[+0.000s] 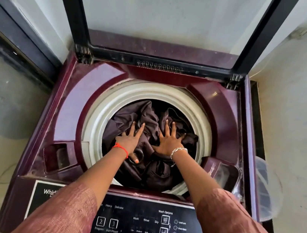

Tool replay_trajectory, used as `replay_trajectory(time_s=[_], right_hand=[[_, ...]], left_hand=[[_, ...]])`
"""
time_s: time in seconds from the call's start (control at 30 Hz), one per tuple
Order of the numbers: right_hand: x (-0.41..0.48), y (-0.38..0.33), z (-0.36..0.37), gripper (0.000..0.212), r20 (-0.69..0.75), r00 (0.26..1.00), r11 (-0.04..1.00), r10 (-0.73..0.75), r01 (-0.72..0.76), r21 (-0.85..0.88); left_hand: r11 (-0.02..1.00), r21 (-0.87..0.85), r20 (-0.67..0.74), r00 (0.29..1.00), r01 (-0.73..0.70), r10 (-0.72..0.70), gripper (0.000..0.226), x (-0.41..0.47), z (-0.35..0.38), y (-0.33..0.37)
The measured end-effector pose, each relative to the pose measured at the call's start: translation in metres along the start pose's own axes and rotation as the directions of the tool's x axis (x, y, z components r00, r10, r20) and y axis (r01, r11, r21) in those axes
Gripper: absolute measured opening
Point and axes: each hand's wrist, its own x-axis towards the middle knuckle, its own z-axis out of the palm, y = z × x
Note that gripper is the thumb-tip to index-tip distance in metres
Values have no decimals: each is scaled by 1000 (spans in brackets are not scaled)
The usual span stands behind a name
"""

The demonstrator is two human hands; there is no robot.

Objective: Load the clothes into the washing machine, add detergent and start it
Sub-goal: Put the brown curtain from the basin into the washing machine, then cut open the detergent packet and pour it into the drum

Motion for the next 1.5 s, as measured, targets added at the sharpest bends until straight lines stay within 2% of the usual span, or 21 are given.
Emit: replay_trajectory(time_s=[0.17, 0.23, 0.37, 0.53, 0.63, 0.73, 0.83, 0.93, 1.17, 1.33, 1.5], right_hand=[[-14, -4, 0, 85, 28, 1000, 999, 13, -14, 45], [-20, -5, -2, 85, 37, 999, 997, 26, -29, 74], [-39, -8, -6, 76, 11, 998, 990, 59, -60, 127], [-71, -4, -16, 65, -104, 992, 965, 76, -47, 258], [-99, 3, -31, 49, -289, 951, 930, 106, 7, 367], [-131, 17, -48, 30, -475, 865, 881, 162, 91, 465], [-172, 33, -59, 20, -630, 751, 865, 197, 169, 472], [-214, 56, -63, 17, -721, 627, 836, 293, 198, 512], [-306, 135, -37, 14, -700, 476, 750, 533, 117, 651], [-365, 198, 0, 13, -626, 436, 683, 646, 35, 729], [-421, 265, 45, 14, -560, 387, 622, 732, -46, 781]], left_hand=[[986, -147, 71, 994, -74, 85, 133, -13, -2, -5], [979, -179, 58, 993, -94, 106, 131, -19, -5, -7], [983, -167, -10, 997, -76, 75, 120, -32, -7, 4], [989, -96, -198, 976, -115, 94, 86, -57, -23, 24], [953, -110, -407, 887, -284, 217, 71, -77, -40, 39], [885, -133, -553, 774, -446, 307, 59, -98, -63, 63], [810, -115, -609, 685, -575, 400, 52, -118, -84, 94], [753, -60, -592, 631, -655, 502, 37, -138, -100, 132], [607, 194, -489, 461, -770, 741, 25, -182, -123, 235], [476, 310, -376, 353, -823, 857, 26, -205, -114, 321], [369, 363, -282, 276, -856, 919, 27, -222, -96, 414]])
